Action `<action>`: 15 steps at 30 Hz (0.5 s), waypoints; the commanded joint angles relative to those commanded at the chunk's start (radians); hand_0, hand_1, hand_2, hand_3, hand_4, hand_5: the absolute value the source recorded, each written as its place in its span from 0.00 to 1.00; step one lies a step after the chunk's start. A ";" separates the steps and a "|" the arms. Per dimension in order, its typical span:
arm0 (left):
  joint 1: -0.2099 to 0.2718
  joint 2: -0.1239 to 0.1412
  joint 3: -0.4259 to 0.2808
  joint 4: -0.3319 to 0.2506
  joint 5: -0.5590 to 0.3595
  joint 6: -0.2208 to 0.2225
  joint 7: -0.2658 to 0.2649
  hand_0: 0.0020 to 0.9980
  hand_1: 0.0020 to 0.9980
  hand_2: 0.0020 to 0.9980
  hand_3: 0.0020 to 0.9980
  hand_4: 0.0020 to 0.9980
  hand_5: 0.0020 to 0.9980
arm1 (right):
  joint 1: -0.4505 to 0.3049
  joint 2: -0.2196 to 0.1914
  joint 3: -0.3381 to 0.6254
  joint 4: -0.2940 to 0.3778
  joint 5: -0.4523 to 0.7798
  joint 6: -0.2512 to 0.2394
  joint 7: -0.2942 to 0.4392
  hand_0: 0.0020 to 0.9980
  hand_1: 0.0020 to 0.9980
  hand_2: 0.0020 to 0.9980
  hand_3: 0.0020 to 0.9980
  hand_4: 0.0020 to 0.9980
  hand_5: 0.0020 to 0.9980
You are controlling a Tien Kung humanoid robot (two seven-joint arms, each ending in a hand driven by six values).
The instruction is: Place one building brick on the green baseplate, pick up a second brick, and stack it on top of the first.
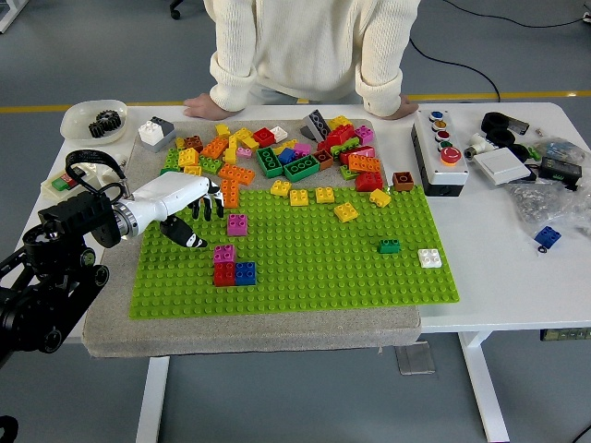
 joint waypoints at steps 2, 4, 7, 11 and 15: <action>0.001 0.000 0.003 0.000 0.000 0.001 -0.001 0.41 0.38 0.44 0.49 0.98 0.00 | 0.000 0.000 0.000 0.000 -0.001 0.000 0.000 0.74 0.64 0.71 0.59 0.83 0.41; 0.003 0.000 0.006 0.002 0.000 0.001 -0.003 0.41 0.38 0.44 0.49 0.98 0.00 | 0.000 0.000 0.001 0.000 -0.001 0.000 0.000 0.74 0.64 0.71 0.59 0.83 0.41; 0.004 0.001 0.008 0.004 0.000 0.001 -0.004 0.41 0.38 0.44 0.49 0.98 0.00 | 0.000 0.000 0.001 0.000 0.000 0.000 0.001 0.74 0.64 0.71 0.60 0.83 0.41; 0.005 -0.001 0.008 0.004 0.000 -0.001 -0.005 0.41 0.38 0.44 0.49 0.98 0.00 | 0.000 0.000 0.001 0.000 0.000 0.000 0.000 0.74 0.64 0.71 0.60 0.83 0.41; 0.004 -0.004 0.005 0.000 0.000 -0.004 -0.006 0.41 0.38 0.44 0.50 0.99 0.00 | 0.001 0.000 0.002 0.000 0.000 -0.001 0.000 0.74 0.64 0.71 0.60 0.83 0.41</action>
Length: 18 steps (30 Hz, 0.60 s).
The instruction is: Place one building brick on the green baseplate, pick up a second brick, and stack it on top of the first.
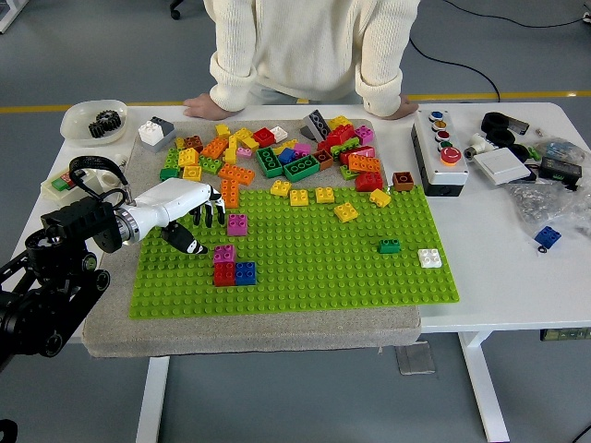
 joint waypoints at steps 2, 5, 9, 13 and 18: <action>-0.001 -0.001 -0.001 -0.001 0.000 -0.001 0.000 0.41 0.38 0.44 0.50 0.99 0.00 | 0.000 0.000 0.000 0.000 0.000 0.000 0.000 0.74 0.64 0.71 0.60 0.83 0.41; -0.001 -0.002 -0.003 -0.002 0.000 -0.002 0.000 0.41 0.38 0.44 0.49 0.99 0.00 | 0.000 0.001 0.000 0.000 0.001 0.000 0.000 0.74 0.64 0.71 0.60 0.83 0.41; -0.003 -0.003 -0.004 -0.002 0.000 -0.006 0.000 0.41 0.38 0.44 0.49 0.99 0.00 | 0.000 0.000 0.000 0.000 0.000 0.000 0.000 0.74 0.64 0.71 0.60 0.83 0.41; -0.002 -0.004 -0.003 -0.004 0.000 -0.015 0.001 0.41 0.38 0.44 0.49 0.99 0.00 | 0.000 0.000 0.000 0.000 0.000 0.000 0.000 0.74 0.64 0.71 0.60 0.83 0.41; 0.000 -0.005 0.000 -0.008 0.000 -0.020 0.001 0.41 0.38 0.44 0.49 0.99 0.00 | -0.001 0.000 0.000 0.000 0.001 0.000 -0.001 0.74 0.64 0.71 0.60 0.83 0.41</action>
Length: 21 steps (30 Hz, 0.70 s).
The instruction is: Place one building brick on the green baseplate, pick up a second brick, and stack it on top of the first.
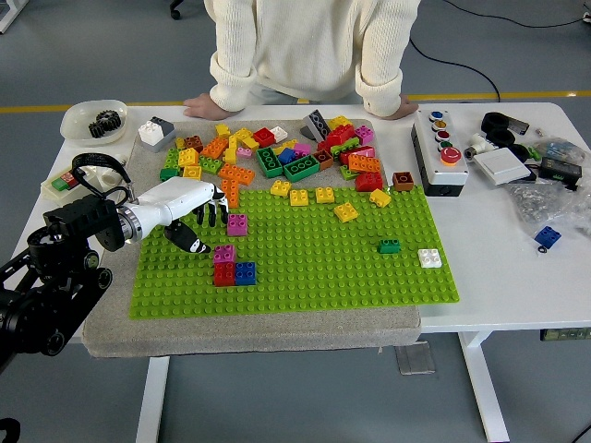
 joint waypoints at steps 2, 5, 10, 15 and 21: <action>0.000 0.000 -0.001 -0.001 0.000 -0.001 0.000 0.41 0.38 0.44 0.49 0.99 0.00 | 0.000 0.000 0.000 0.000 0.000 0.000 0.000 0.74 0.64 0.71 0.60 0.83 0.41; -0.001 -0.001 -0.002 -0.002 0.000 -0.002 0.000 0.41 0.38 0.44 0.50 0.99 0.00 | 0.001 0.000 0.000 0.000 0.001 0.000 0.000 0.74 0.64 0.71 0.59 0.83 0.41; 0.000 -0.001 -0.001 -0.005 0.000 -0.005 0.000 0.41 0.38 0.44 0.50 0.99 0.00 | 0.000 0.000 -0.001 0.000 0.002 0.000 0.000 0.74 0.64 0.71 0.59 0.83 0.41; 0.002 0.000 0.002 -0.010 0.000 -0.010 0.000 0.41 0.38 0.44 0.50 0.99 0.00 | -0.001 0.000 -0.002 0.000 0.002 0.000 0.001 0.74 0.64 0.72 0.59 0.83 0.41; 0.003 -0.001 0.003 -0.014 0.000 -0.012 0.000 0.41 0.38 0.44 0.50 0.99 0.00 | -0.002 0.000 -0.003 0.000 0.001 0.001 0.001 0.74 0.64 0.71 0.59 0.83 0.41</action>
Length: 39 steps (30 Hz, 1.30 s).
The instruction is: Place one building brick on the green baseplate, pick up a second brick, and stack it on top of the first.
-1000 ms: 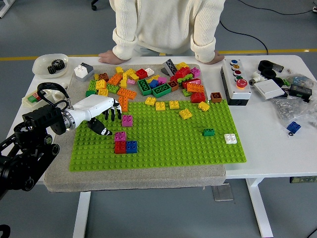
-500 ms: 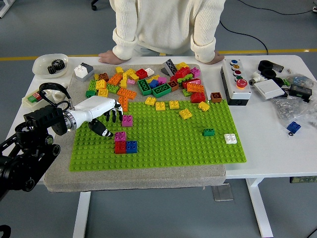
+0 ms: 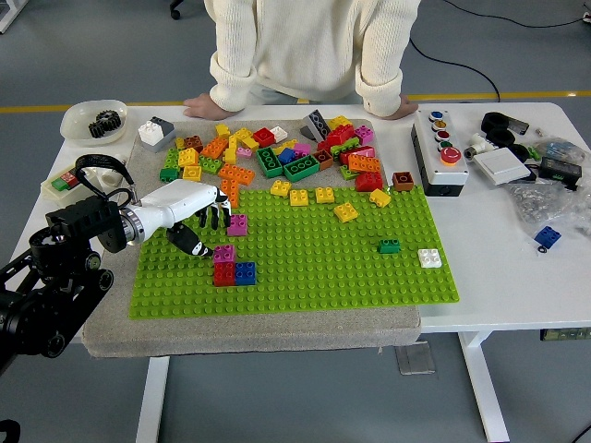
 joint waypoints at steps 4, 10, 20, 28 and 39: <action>0.000 -0.001 0.000 -0.004 0.000 -0.001 0.000 0.41 0.38 0.44 0.50 0.99 0.00 | 0.000 0.001 0.000 0.000 -0.001 0.000 0.000 0.74 0.64 0.72 0.59 0.83 0.41; 0.001 -0.001 0.001 -0.010 0.000 -0.006 0.000 0.41 0.38 0.44 0.50 0.99 0.00 | 0.000 0.001 0.000 0.000 0.000 0.001 -0.001 0.74 0.64 0.71 0.59 0.83 0.41; -0.001 0.000 0.000 -0.012 0.000 -0.011 0.001 0.42 0.38 0.44 0.50 0.99 0.00 | -0.001 0.001 -0.001 0.000 0.000 0.001 0.000 0.74 0.64 0.71 0.60 0.83 0.41; -0.001 0.001 0.000 -0.016 0.000 -0.018 0.001 0.42 0.38 0.44 0.50 0.99 0.00 | 0.000 0.000 0.000 0.000 0.000 0.001 0.000 0.74 0.64 0.71 0.59 0.83 0.41; -0.002 0.001 0.001 -0.020 0.000 -0.023 0.001 0.42 0.38 0.44 0.50 1.00 0.00 | 0.002 0.000 0.002 0.000 -0.001 0.000 -0.001 0.74 0.64 0.71 0.59 0.83 0.41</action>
